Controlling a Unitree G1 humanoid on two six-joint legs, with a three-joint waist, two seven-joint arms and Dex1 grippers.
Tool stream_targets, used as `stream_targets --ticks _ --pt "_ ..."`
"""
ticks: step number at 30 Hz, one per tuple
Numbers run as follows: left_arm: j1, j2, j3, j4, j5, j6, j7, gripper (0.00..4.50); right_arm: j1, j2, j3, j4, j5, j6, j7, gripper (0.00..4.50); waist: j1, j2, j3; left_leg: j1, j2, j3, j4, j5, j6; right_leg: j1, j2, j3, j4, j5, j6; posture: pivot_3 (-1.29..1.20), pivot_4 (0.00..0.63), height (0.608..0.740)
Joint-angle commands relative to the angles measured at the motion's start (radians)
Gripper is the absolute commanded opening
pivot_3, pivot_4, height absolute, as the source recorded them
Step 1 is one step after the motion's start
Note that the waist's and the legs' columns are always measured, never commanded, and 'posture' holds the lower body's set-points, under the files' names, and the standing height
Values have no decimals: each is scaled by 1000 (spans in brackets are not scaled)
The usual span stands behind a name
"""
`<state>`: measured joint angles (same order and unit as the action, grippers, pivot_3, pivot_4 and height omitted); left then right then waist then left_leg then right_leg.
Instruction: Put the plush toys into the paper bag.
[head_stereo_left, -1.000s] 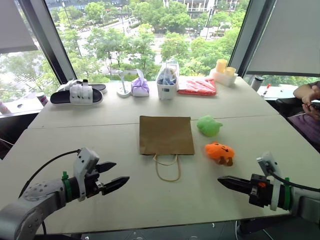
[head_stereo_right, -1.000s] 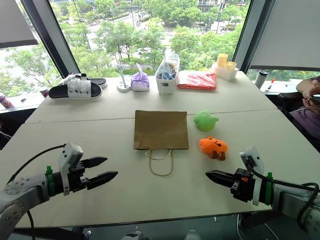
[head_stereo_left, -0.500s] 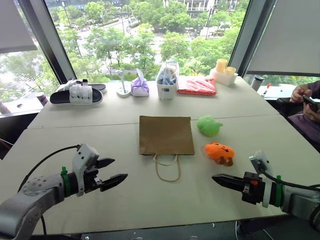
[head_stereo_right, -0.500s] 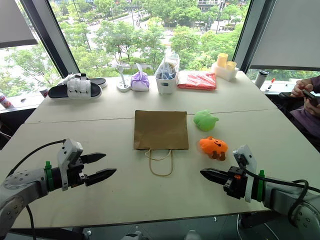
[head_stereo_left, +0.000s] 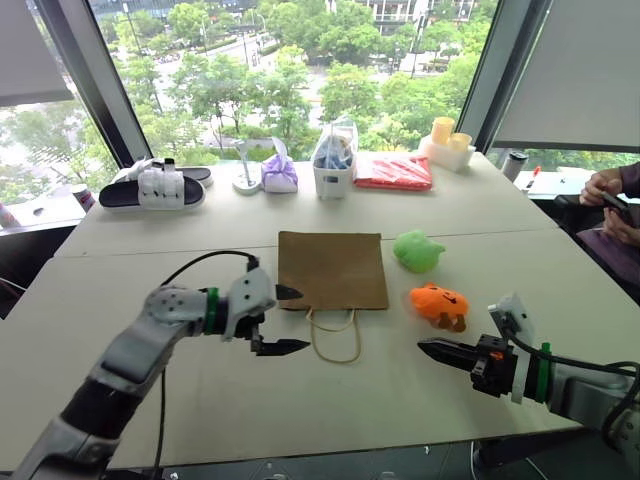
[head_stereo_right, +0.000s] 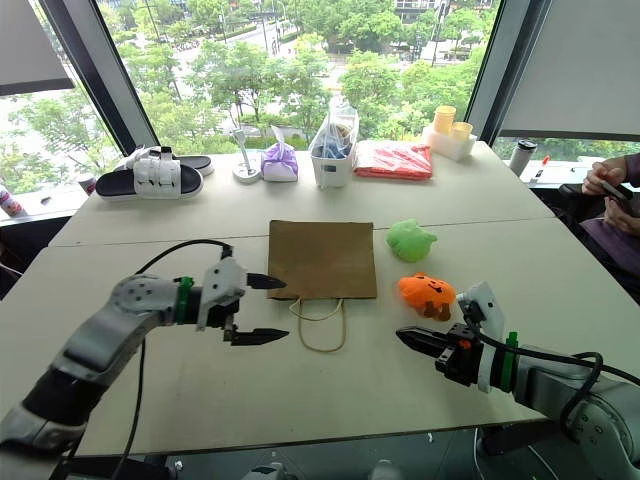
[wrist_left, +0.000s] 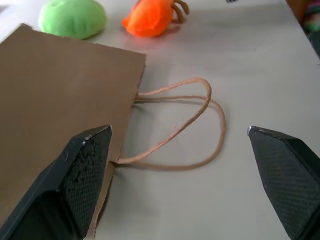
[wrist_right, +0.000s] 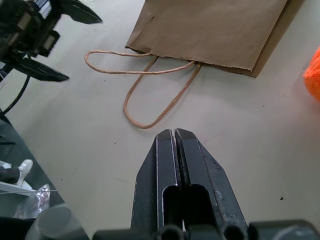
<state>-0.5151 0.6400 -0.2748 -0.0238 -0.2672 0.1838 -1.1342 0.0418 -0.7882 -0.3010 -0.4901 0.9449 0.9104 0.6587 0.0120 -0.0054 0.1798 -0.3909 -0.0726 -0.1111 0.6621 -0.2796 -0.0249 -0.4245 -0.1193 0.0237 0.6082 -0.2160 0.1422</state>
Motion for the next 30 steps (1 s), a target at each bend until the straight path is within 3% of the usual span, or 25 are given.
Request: stream_targets --ticks 1,4,10,11,14,17,21,30 --pt "-85 -82 -56 202 84 -178 -48 4218 7 16 -31 -66 7 -16 -40 0 0 0 0 0 0 0 0 0 0 0 0 0 0 1 3 0 150 740" --pt "-159 -165 -80 384 139 -308 -56 3167 36 30 -42 -103 14 -15 -69 0 4 -1 0 -1 0 -1 0 0 0 0 0 0 0 2 3 0 150 740" --pt "-230 -240 -64 516 163 -390 -70 178 53 66 -22 -158 23 -15 -123 0 -1 -1 1 -1 0 -1 0 0 0 0 0 -1 0 2 3 0 150 740" --pt "-239 -250 -51 511 149 -366 -67 30 40 77 -4 -164 20 -16 -134 0 -2 -1 1 0 0 -1 0 0 0 0 0 0 1 2 3 0 150 740" --pt "-272 -288 16 482 86 -242 -22 30 -7 117 63 -174 -23 -45 -171 0 0 -1 1 0 0 -1 1 0 0 0 0 -1 2 2 3 0 150 740" --pt "-327 -336 127 423 -32 -14 74 30 -122 233 207 -144 -175 -113 -293 0 -4 -3 2 0 0 -2 2 0 0 0 0 -1 3 2 3 0 150 740" --pt "-327 -366 199 303 -140 217 148 30 -210 349 340 -95 -299 -166 -353 0 -9 -2 1 0 0 -4 2 0 0 -1 1 -1 5 1 4 0 150 740" --pt "-299 -411 268 110 -283 499 287 30 -381 447 455 132 -513 -280 -356 0 -24 -2 1 0 -1 -4 1 1 -2 -2 1 -1 5 1 4 0 150 740"
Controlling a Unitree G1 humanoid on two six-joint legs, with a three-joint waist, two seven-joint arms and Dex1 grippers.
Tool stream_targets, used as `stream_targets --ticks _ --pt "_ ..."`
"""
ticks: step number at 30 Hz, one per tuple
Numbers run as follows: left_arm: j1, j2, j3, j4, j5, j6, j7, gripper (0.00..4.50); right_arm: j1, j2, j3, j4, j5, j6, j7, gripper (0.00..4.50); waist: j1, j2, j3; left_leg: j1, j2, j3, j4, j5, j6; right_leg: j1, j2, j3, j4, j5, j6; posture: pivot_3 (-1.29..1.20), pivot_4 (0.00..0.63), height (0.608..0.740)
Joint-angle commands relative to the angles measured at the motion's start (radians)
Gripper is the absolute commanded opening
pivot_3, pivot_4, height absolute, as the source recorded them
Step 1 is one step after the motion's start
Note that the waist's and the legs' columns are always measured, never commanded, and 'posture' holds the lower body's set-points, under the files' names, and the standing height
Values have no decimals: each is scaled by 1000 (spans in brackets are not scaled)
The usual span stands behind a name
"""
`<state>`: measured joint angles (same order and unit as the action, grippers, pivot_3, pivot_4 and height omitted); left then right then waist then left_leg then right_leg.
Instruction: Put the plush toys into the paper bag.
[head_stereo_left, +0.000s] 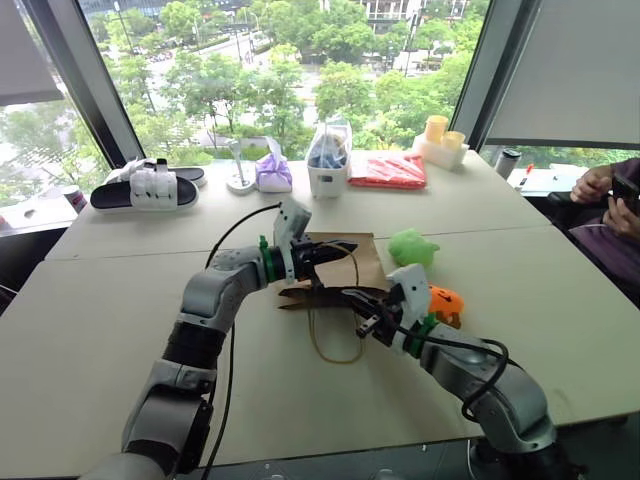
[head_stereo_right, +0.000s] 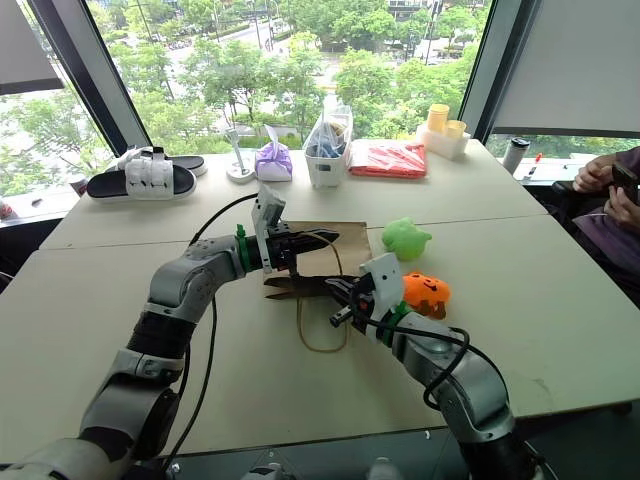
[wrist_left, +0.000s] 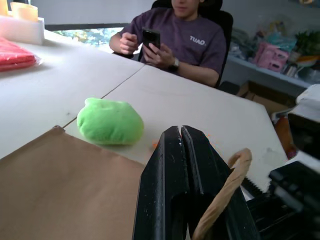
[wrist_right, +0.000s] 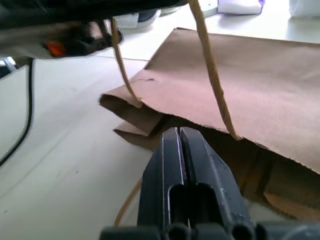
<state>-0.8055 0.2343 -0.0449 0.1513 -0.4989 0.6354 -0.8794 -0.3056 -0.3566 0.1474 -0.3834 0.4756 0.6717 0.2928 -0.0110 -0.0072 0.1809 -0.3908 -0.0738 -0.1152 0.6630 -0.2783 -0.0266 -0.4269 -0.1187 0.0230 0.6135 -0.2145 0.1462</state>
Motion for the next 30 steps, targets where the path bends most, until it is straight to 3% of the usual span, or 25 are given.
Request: stream_targets --ticks 1,7,13,17,23,30 --pt "-8 -8 42 -73 -59 62 45 30 -42 18 11 40 -58 -47 13 0 -2 0 0 0 0 0 0 0 0 0 0 0 0 0 0 0 150 740" --pt "-9 -116 181 -151 -240 243 246 30 -130 16 77 170 -176 -66 44 0 -2 0 0 0 0 0 0 0 0 0 0 0 0 0 0 0 150 740" --pt "7 -171 241 -198 -324 297 377 30 -135 48 81 219 -240 -71 26 0 -2 0 0 0 0 0 0 0 -1 0 0 0 0 0 0 0 150 740" --pt "72 -184 208 -278 -358 283 351 30 -154 112 104 399 -302 -106 6 0 -3 0 0 0 0 0 -1 1 -2 0 0 0 0 0 0 0 150 740" --pt "8 -73 133 -340 -365 244 178 30 -126 120 106 400 -316 -86 54 0 -3 1 0 0 0 1 -1 1 -3 -1 0 1 0 0 -1 0 150 740" --pt "-46 -28 146 -348 -415 248 123 30 -117 139 94 408 -328 -82 55 0 -5 1 -1 1 0 1 -2 1 -3 0 1 1 0 0 -1 0 150 740"
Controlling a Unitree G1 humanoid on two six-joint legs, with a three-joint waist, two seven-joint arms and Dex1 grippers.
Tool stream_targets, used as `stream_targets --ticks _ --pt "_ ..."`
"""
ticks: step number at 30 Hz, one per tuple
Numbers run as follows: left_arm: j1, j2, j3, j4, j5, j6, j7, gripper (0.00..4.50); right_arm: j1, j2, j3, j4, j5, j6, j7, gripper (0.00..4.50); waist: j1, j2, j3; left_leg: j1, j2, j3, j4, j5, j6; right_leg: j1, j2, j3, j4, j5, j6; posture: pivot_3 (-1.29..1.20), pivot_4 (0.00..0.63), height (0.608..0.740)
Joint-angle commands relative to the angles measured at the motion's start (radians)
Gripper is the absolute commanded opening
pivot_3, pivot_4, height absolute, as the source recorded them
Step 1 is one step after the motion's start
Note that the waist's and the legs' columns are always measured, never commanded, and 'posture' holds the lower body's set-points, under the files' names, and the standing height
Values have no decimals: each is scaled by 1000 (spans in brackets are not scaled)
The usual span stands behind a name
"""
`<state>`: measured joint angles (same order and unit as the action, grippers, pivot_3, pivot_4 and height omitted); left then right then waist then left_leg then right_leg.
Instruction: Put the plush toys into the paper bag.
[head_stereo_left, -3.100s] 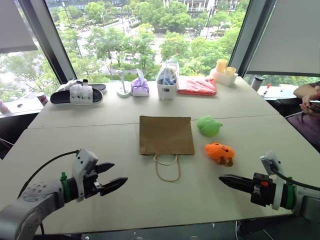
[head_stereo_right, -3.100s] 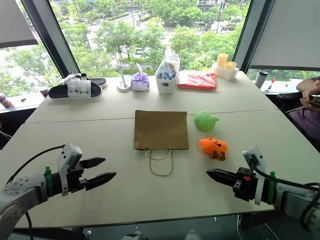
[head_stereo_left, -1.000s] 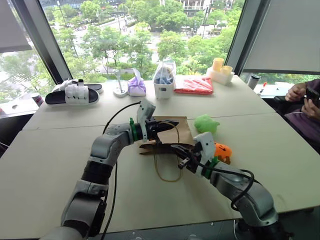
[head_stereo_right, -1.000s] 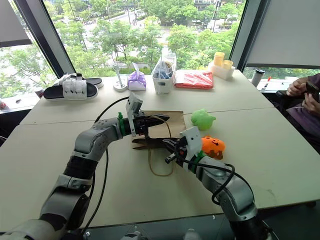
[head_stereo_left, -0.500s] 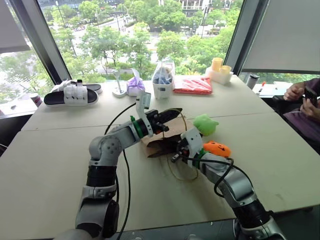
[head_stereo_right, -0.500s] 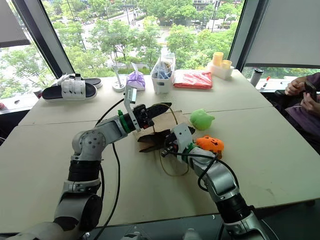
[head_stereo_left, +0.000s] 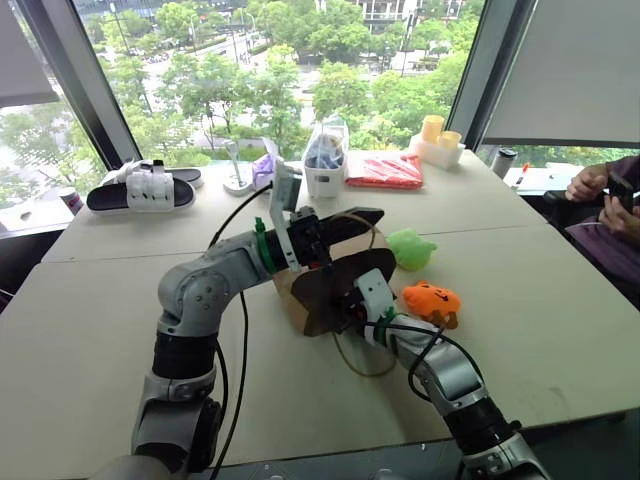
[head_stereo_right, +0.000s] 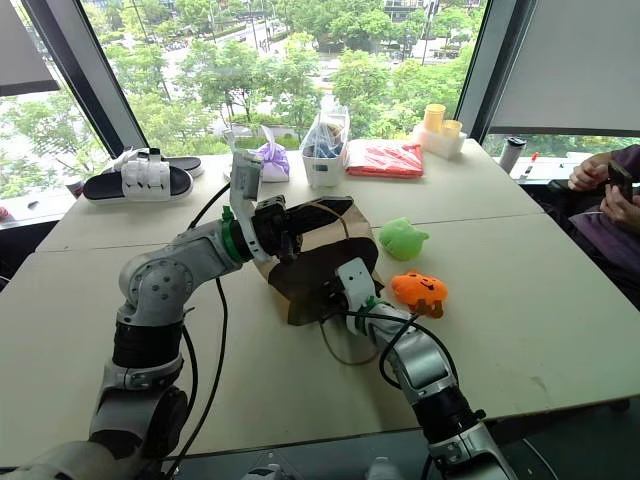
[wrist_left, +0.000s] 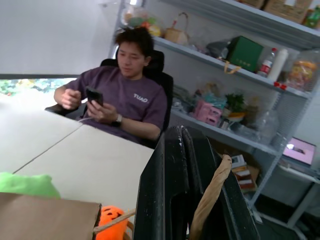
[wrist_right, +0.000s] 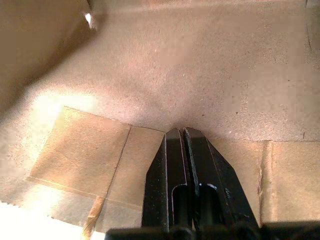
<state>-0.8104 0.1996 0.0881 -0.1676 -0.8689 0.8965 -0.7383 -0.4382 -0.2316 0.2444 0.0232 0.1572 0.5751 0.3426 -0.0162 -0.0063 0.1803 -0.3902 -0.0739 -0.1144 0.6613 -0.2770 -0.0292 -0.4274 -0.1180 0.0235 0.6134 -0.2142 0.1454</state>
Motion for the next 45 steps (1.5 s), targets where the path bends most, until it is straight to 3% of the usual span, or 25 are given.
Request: stream_targets --ticks 1,10,14,15,18,20,22,25,30,37,40,45 --pt "-45 4 17 -21 -45 -19 -9 30 17 16 -2 1 -11 15 6 0 0 0 0 0 0 0 0 0 0 0 0 0 0 0 0 0 150 740" --pt "-23 -10 -4 124 89 -139 46 30 41 30 -40 -93 7 -65 40 0 3 0 0 0 0 0 0 0 0 0 0 0 0 0 0 0 150 740" --pt "-19 -4 -25 171 132 -186 16 30 88 -35 -83 -328 70 4 98 0 4 0 0 0 0 0 0 0 0 0 0 0 0 0 0 0 150 740" --pt "-14 -5 -33 177 139 -195 8 30 112 -46 -157 -446 157 64 98 0 5 0 0 -1 0 0 0 0 0 -1 0 0 0 0 0 0 150 740" --pt "3 -6 -45 175 150 -210 -5 0 174 -85 -367 -697 425 223 102 902 9 0 0 -2 0 -2 0 0 0 0 0 0 -1 0 0 0 150 740" --pt "16 -7 -45 166 145 -206 -6 0 210 -153 -519 -746 523 282 95 1892 9 0 0 -1 0 -3 0 -1 1 0 0 0 -2 0 0 0 150 740" --pt "25 -8 -44 158 140 -200 -7 0 247 -226 -611 -742 543 305 94 2942 9 0 0 -1 0 -1 0 -1 1 1 0 0 -2 0 0 0 150 740" --pt "36 -10 -46 145 135 -193 -6 0 317 -339 -641 -665 472 272 124 4479 8 0 0 -1 0 0 0 -1 2 1 0 0 -1 0 0 0 150 740" --pt "46 -15 -51 131 135 -192 -4 0 335 -424 -555 -443 339 196 139 4479 3 0 0 0 0 1 0 -1 2 1 0 0 -1 0 0 0 150 740" --pt "62 1 -62 123 170 -217 4 0 201 -390 -361 -67 169 5 184 4479 3 0 0 0 0 2 0 -1 2 1 0 1 -1 0 0 0 150 740" --pt "74 5 -56 109 172 -215 21 0 195 -391 -348 -29 157 -21 209 3631 5 0 0 0 0 2 0 -1 2 1 0 1 -1 0 0 0 150 740" --pt "79 6 -47 104 166 -217 38 0 195 -396 -363 -33 157 -35 227 1034 7 0 0 0 0 1 2 -1 1 2 0 1 -1 0 0 0 150 740"
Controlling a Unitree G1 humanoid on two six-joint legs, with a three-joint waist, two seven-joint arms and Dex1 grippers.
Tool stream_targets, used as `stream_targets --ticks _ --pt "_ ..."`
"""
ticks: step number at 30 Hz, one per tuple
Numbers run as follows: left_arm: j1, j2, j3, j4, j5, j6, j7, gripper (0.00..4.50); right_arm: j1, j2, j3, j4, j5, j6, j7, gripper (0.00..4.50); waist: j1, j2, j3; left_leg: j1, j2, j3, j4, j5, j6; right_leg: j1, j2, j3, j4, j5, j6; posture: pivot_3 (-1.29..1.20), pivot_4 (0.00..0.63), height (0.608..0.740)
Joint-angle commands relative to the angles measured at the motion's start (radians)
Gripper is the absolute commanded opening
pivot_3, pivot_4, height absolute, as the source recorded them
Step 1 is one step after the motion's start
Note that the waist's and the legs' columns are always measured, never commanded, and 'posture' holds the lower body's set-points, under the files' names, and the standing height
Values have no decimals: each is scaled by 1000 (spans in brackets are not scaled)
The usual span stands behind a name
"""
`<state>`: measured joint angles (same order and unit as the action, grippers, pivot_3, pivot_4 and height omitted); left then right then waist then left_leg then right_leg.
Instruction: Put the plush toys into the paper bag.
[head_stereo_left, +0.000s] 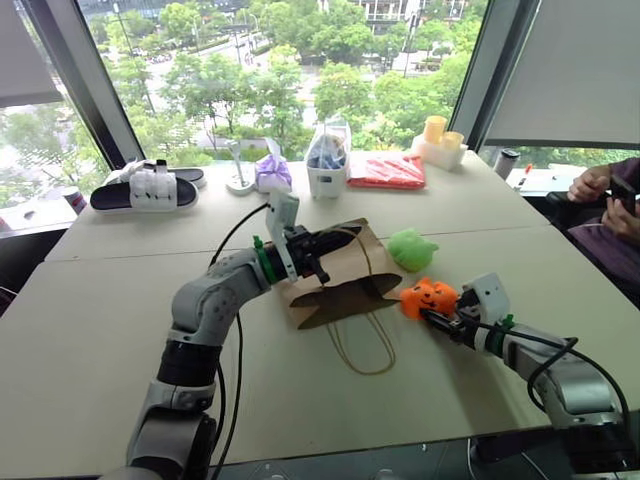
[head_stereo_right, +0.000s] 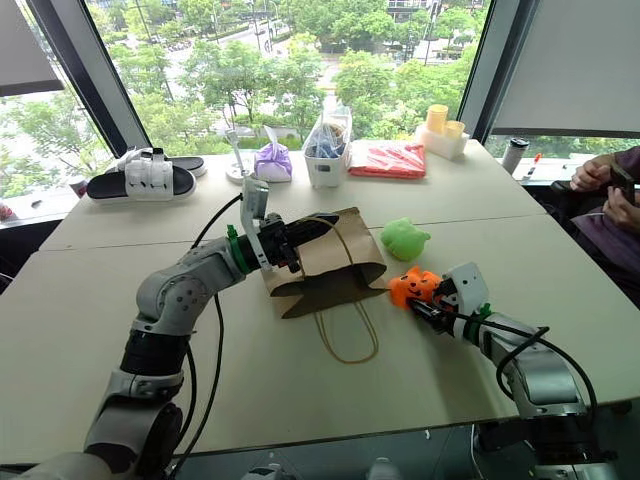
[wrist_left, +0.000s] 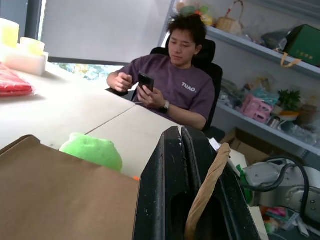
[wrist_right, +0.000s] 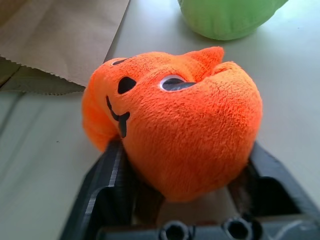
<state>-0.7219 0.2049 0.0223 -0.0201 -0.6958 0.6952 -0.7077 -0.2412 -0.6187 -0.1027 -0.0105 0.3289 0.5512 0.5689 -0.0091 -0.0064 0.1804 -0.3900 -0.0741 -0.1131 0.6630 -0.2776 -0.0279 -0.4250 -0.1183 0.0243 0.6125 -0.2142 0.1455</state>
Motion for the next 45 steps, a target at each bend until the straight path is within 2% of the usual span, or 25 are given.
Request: stream_targets --ticks 1,2,3,5,8,11,14,19,22,27,28,29,32,33,34,35,36,40,43,45 --pt "-10 1 18 -43 -8 -16 9 0 -1 -8 -19 -5 -14 -14 2 507 0 0 0 0 0 0 0 0 0 0 0 0 0 0 0 0 150 740" --pt "-10 1 17 -43 -8 -17 10 0 0 -7 -22 -9 -14 -17 3 79 -1 0 0 0 0 0 0 0 0 0 0 0 0 0 0 0 150 740" --pt "-10 1 17 -43 -9 -17 10 0 2 -5 -28 -16 -8 -17 3 30 -1 0 0 0 0 0 0 0 0 0 0 0 0 0 0 0 150 740" --pt "-19 -3 17 -29 -7 -24 11 0 11 -1 -76 -71 36 7 -4 30 0 0 0 0 0 0 0 0 0 0 0 0 0 0 0 0 150 740" --pt "-44 -9 24 8 -5 -35 9 0 80 -20 -196 -310 224 139 35 30 7 0 0 -1 0 -1 0 0 0 0 0 0 0 0 0 0 150 740" --pt "-66 -22 36 26 -25 -27 5 0 161 -60 -230 -523 397 298 61 30 15 0 0 -1 0 -1 0 0 1 -1 0 0 -1 0 0 0 150 740" --pt "-80 -33 41 24 -47 -9 6 0 170 -52 -217 -622 506 400 10 30 15 0 0 -1 0 -1 0 0 1 -1 0 0 0 0 0 0 150 740" --pt "-97 -61 59 10 -91 32 42 0 66 44 -74 -591 467 421 -107 30 16 0 0 0 0 -1 0 0 1 0 0 0 0 0 0 0 150 740" --pt "-81 -60 37 -27 -86 34 38 0 -57 140 31 -458 377 382 -170 30 12 0 0 0 0 -1 0 0 0 0 0 0 0 0 0 0 150 740" --pt "-70 -87 60 -54 -123 61 93 0 -215 209 186 -250 208 308 -192 30 15 0 0 -1 0 -1 0 0 0 -1 0 0 0 0 0 0 150 740" --pt "-70 -95 70 -54 -132 67 111 0 -238 222 195 -217 184 295 -199 850 15 0 0 -1 0 -1 0 0 0 -1 0 0 0 0 0 0 150 740" --pt "-70 -99 75 -54 -137 70 123 0 -250 229 199 -200 169 287 -200 1225 17 0 0 -1 0 -1 0 0 0 -1 0 0 0 0 0 0 150 740" --pt "-86 -130 125 -29 -177 79 198 0 -277 248 198 -172 142 263 -195 2849 17 0 0 -1 0 -1 0 0 0 -2 0 0 0 0 0 0 150 740" --pt "-93 -139 142 -19 -187 79 218 0 -281 250 197 -174 135 257 -192 3257 17 0 0 -1 0 -1 0 0 0 -2 0 0 0 0 0 0 150 740" --pt "-99 -145 154 -11 -194 79 234 0 -282 252 195 -178 130 256 -192 3896 16 0 0 -1 0 -1 0 0 0 -2 0 0 0 0 0 0 150 740" --pt "-102 -149 160 -8 -197 80 246 0 -279 251 192 -187 129 259 -190 4301 16 0 0 -1 0 -1 0 0 0 -2 0 0 0 0 0 0 150 740" --pt "-109 -153 168 1 -200 76 257 0 -266 237 195 -216 130 264 -177 4452 16 0 0 -1 0 -1 0 0 0 -2 0 0 0 0 0 0 150 740" --pt "-137 -161 186 40 -191 55 284 0 -205 186 140 -364 178 307 -145 4452 19 0 0 -1 0 -1 0 0 0 -2 0 0 0 0 0 0 150 740" --pt "-164 -153 186 77 -174 39 275 0 -114 108 -36 -568 405 412 -66 4452 23 0 0 -2 -1 -2 0 0 0 -2 0 0 -1 0 0 0 150 740" --pt "-174 -147 186 93 -171 35 267 0 -69 57 -201 -618 588 477 -49 4452 23 -1 0 -2 -1 -2 0 0 0 -1 0 0 -1 0 0 0 150 740"
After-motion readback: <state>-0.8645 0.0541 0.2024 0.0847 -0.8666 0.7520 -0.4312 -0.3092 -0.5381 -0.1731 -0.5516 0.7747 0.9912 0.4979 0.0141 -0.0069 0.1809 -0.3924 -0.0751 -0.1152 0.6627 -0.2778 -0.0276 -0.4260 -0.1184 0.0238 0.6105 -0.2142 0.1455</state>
